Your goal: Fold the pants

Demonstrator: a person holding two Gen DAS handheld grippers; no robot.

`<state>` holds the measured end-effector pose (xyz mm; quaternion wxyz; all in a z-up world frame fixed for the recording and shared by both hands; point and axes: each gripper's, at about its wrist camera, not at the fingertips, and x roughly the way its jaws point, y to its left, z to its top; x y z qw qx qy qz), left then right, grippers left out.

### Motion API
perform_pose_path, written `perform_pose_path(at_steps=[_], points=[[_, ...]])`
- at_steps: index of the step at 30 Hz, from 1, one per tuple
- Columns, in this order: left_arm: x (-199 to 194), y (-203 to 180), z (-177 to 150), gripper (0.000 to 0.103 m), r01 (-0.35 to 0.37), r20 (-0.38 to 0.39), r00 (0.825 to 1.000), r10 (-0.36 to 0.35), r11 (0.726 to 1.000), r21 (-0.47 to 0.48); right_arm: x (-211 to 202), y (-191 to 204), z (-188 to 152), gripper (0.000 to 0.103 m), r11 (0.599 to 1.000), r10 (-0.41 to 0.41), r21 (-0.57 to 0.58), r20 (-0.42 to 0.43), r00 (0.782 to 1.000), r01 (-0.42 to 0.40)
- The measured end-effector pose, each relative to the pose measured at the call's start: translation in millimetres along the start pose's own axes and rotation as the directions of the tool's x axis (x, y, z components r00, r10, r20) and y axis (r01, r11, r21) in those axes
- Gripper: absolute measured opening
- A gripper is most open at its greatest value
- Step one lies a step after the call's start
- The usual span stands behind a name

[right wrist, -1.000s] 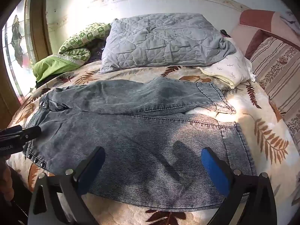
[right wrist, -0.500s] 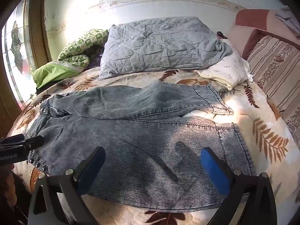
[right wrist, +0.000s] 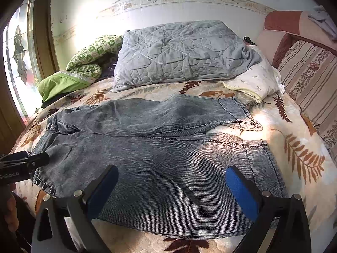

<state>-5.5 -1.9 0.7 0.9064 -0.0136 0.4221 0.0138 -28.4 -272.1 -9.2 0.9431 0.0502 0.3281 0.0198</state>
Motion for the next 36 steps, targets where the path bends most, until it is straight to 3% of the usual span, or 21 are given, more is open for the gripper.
perform_pose_path(at_steps=[36], points=[[2.5,2.4,-6.2,0.103,-0.001,-0.011,1.0,0.001,1.0,-0.014,-0.8,1.5,-0.6,0.103,1.0,-0.007,-0.005,0.004,1.0,0.007]])
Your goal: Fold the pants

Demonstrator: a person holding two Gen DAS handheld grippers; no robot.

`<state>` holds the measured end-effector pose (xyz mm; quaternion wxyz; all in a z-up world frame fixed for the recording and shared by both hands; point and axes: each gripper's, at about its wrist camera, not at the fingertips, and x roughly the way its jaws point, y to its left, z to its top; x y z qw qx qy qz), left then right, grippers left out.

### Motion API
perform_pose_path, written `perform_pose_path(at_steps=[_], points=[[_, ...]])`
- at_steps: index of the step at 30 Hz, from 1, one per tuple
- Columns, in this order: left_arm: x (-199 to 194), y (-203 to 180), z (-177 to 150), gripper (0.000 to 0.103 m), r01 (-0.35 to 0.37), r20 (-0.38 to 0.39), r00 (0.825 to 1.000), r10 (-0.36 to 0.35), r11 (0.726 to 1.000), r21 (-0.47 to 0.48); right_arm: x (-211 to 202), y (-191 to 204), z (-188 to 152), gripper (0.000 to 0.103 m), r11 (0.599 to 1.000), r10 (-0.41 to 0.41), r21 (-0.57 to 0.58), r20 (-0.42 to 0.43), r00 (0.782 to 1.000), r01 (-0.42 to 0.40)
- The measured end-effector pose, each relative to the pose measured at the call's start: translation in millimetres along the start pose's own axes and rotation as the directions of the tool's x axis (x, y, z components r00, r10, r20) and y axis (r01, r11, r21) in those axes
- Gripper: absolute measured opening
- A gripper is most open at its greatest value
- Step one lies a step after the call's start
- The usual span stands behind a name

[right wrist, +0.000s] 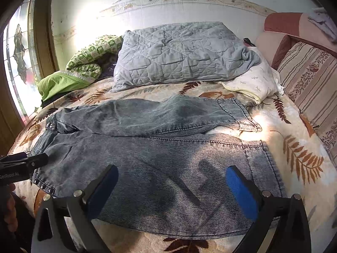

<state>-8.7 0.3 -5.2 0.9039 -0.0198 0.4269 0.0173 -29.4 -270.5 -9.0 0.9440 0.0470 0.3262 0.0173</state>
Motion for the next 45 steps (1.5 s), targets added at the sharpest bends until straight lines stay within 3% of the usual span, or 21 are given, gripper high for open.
perform_pose_path(at_steps=[30,37,40,45], points=[[-0.2,5.9,3.3,0.103,0.001,-0.001,1.0,-0.001,1.0,-0.014,2.6,0.0,-1.1,0.103,1.0,-0.012,-0.003,-0.01,1.0,0.012],[-1.0,40.3,1.7,0.103,-0.012,-0.018,1.0,0.01,0.994,-0.105,3.3,-3.0,-1.2,0.103,1.0,-0.011,0.008,-0.013,1.0,0.011],[-4.3,86.8,-3.2,0.103,-0.026,-0.022,1.0,0.021,0.966,-0.257,1.6,-9.1,-2.3,0.103,0.999,0.015,0.037,-0.018,1.0,-0.014],[10.1,165.4,-19.2,0.103,-0.032,-0.084,0.996,-0.015,0.845,-0.534,2.0,-37.7,-12.2,0.103,0.969,0.142,0.216,-0.095,0.985,-0.118]])
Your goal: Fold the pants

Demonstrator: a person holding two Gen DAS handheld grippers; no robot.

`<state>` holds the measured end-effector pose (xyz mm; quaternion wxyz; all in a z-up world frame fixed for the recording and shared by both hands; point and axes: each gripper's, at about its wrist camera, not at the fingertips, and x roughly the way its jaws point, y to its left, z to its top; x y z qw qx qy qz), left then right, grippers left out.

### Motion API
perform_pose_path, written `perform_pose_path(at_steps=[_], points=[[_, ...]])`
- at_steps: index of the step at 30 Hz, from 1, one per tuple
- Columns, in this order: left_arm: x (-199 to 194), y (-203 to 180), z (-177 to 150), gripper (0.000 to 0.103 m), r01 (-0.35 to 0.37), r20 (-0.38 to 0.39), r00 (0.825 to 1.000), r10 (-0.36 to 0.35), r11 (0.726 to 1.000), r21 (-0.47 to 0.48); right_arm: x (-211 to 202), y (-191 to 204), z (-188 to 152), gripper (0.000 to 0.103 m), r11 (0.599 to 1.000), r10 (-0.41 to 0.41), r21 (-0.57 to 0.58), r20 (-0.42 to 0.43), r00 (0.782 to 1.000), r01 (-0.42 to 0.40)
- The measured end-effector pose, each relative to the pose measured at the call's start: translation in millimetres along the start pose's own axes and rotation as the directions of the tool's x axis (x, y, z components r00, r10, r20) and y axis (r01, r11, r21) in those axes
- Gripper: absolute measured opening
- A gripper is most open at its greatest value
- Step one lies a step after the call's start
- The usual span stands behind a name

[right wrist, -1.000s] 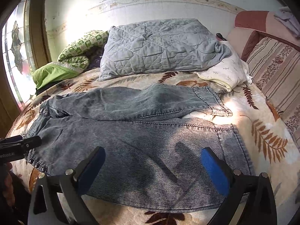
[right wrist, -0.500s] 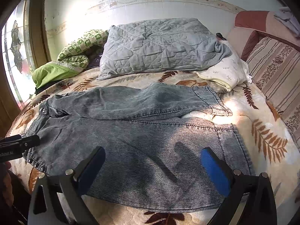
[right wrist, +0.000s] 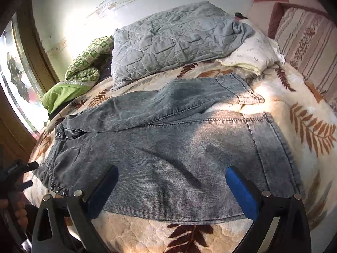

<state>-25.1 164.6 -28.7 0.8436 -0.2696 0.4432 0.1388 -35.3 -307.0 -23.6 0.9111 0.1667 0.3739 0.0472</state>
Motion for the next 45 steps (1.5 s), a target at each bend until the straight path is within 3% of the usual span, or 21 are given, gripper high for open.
perform_pose_path(at_steps=[4,9,13,15,19,20,21,22,23,24,25,29,33,38,40,41,43,44,45], points=[[12.8,26.5,6.2,0.103,0.073,-0.042,0.996,-0.081,0.985,-0.155,-12.3,-41.1,-16.2,0.103,0.962,0.139,0.245,-0.051,0.989,-0.122],[29.4,37.0,6.9,0.103,0.147,-0.063,0.983,-0.173,0.943,-0.299,-22.7,-103.3,-30.7,0.103,0.821,0.211,0.554,-0.072,0.975,-0.137],[30.9,37.8,11.2,0.103,0.163,-0.032,0.983,-0.183,0.931,-0.327,-18.7,-133.2,-28.0,0.103,0.768,0.183,0.633,-0.067,0.981,-0.1],[30.5,38.7,11.4,0.103,0.166,-0.024,0.983,-0.184,0.93,-0.328,-13.5,-146.8,-30.8,0.102,0.716,0.176,0.694,-0.077,0.981,-0.074],[29.4,38.0,9.9,0.102,0.164,-0.027,0.983,-0.18,0.94,-0.299,-7.4,-166.9,-37.2,0.101,0.622,0.188,0.776,-0.021,0.982,-0.103],[27.5,39.2,10.0,0.098,0.165,-0.018,0.984,-0.178,0.94,-0.298,-8.1,-168.3,-34.0,0.101,0.619,0.18,0.778,-0.013,0.984,-0.103],[26.4,40.1,10.9,0.075,0.164,-0.014,0.984,-0.176,0.941,-0.296,-9.1,-168.2,-28.5,0.097,0.636,0.163,0.765,-0.012,0.987,-0.095],[29.5,40.2,13.2,0.028,0.174,-0.035,0.981,-0.192,0.941,-0.292,-10.9,-168.6,-23.1,0.084,0.658,0.134,0.749,-0.012,0.991,-0.08],[34.3,41.7,14.8,0.018,0.172,-0.08,0.976,-0.203,0.941,-0.292,-11.3,-169.7,-19.8,0.074,0.667,0.106,0.743,-0.023,0.994,-0.054],[36.5,45.3,15.8,0.018,0.166,-0.089,0.975,-0.201,0.938,-0.305,-9.1,-171.9,-18.3,0.049,0.668,0.097,0.744,-0.043,0.994,-0.033],[38.0,49.0,16.3,0.018,0.173,-0.088,0.974,-0.211,0.932,-0.319,-4.9,-173.7,-17.8,0.033,0.674,0.1,0.739,-0.068,0.993,-0.018],[38.5,51.4,18.7,0.015,0.184,-0.1,0.969,-0.227,0.928,-0.324,-0.1,-173.7,-15.8,0.024,0.722,0.081,0.692,-0.104,0.991,0.013],[12.5,37.6,22.1,0.011,0.158,-0.018,0.986,-0.166,0.962,-0.221,-8.1,-160.6,-1.4,0.009,0.795,0.017,0.604,-0.107,0.994,0.051],[-37.6,22.7,4.4,0.011,0.101,0.127,0.988,-0.088,0.99,-0.1,-43.9,-133.3,18.0,0.008,0.891,-0.102,0.441,-0.042,0.994,0.11],[-31.2,27.9,-3.6,0.011,0.059,0.087,0.995,-0.049,0.992,-0.107,-49.1,-130.1,17.5,0.008,0.905,-0.138,0.398,-0.053,0.989,0.148],[-19.5,28.8,-5.7,0.012,0.031,0.04,0.999,-0.028,0.994,-0.1,-42.2,-134.1,14.2,0.008,0.905,-0.14,0.391,-0.101,0.985,0.169],[-0.7,37.2,-8.5,0.016,-0.023,-0.036,0.999,0.019,0.992,-0.122,-22.8,-153.0,-1.9,0.016,0.878,-0.119,0.434,-0.212,0.97,0.203],[0.4,40.8,-7.1,0.018,-0.028,-0.048,0.999,0.021,0.991,-0.133,-14.4,-161.7,-8.9,0.018,0.856,-0.104,0.463,-0.279,0.955,0.229],[-4.5,43.4,-7.1,0.022,-0.012,-0.037,0.999,0.006,0.989,-0.15,-14.7,-165.0,-9.6,0.019,0.851,-0.085,0.477,-0.29,0.953,0.221]])
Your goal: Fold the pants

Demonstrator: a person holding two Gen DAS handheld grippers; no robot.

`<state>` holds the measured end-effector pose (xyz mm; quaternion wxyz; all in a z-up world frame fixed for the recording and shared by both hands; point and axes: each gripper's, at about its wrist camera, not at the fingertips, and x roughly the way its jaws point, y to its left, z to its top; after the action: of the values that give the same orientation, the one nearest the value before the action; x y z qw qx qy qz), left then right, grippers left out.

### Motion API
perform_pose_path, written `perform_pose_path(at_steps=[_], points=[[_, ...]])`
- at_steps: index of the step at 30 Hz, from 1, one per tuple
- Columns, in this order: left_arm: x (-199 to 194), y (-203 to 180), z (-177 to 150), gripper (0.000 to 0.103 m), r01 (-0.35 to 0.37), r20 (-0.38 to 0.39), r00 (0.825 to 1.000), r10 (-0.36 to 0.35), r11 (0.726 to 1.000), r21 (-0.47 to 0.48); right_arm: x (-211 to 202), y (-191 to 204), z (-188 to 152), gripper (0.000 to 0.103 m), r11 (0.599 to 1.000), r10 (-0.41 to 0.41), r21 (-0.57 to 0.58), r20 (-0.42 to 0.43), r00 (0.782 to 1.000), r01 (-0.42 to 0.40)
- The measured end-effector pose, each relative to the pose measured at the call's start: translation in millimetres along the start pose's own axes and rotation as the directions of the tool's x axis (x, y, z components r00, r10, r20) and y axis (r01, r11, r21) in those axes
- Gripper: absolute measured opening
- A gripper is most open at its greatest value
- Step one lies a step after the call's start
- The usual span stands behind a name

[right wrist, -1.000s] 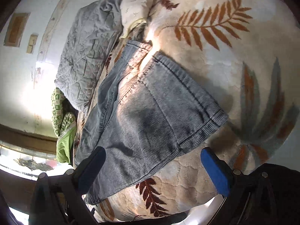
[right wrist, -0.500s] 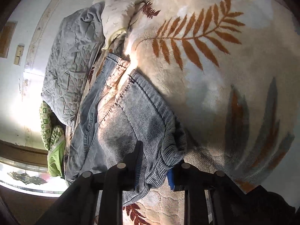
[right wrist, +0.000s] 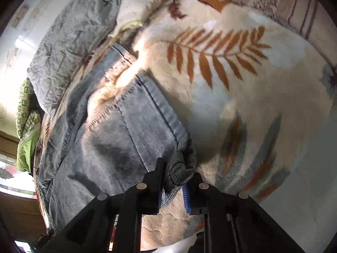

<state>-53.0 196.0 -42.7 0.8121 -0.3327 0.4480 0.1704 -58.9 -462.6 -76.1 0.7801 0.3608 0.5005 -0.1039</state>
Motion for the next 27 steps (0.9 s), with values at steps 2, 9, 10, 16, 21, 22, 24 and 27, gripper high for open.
perform_pose_path(at_steps=[2,9,10,16,21,22,24,27], points=[[-18.0,-2.2,5.1,0.041,0.011,0.055,0.998,-0.011,1.0,-0.001,-19.4,2.2,0.3,0.032,0.999,-0.041,-0.018,0.089,0.995,0.042],[-56.3,-53.6,13.3,0.075,0.108,0.196,0.97,-0.144,0.978,0.18,-55.4,34.2,2.0,0.069,0.987,0.141,-0.106,0.215,0.966,-0.12],[-49.9,-60.3,12.2,0.075,0.113,0.176,0.973,-0.149,0.973,0.2,-46.9,38.4,1.7,0.069,0.982,0.169,-0.112,0.188,0.968,-0.15],[44.7,-67.8,-9.4,0.083,-0.083,-0.075,0.99,0.116,0.932,0.352,6.4,28.6,0.7,0.069,0.987,0.157,0.008,0.01,0.987,-0.158],[10.2,-88.4,6.6,0.084,0.021,0.02,0.999,-0.029,0.936,0.351,-16.0,44.2,33.5,0.068,0.958,0.286,0.011,0.075,0.955,-0.288],[3.1,-93.0,16.0,0.084,0.047,0.047,0.997,-0.066,0.941,0.334,-14.4,47.9,44.3,0.069,0.953,0.298,0.02,0.085,0.951,-0.301],[1.4,-105.4,36.8,0.085,0.073,0.067,0.993,-0.1,0.941,0.33,-6.0,55.8,69.1,0.068,0.931,0.357,0.037,0.1,0.929,-0.362],[22.8,-116.8,72.4,0.085,0.13,0.006,0.99,-0.138,0.947,0.294,21.5,61.8,107.8,0.069,0.919,0.369,0.111,0.093,0.925,-0.378]])
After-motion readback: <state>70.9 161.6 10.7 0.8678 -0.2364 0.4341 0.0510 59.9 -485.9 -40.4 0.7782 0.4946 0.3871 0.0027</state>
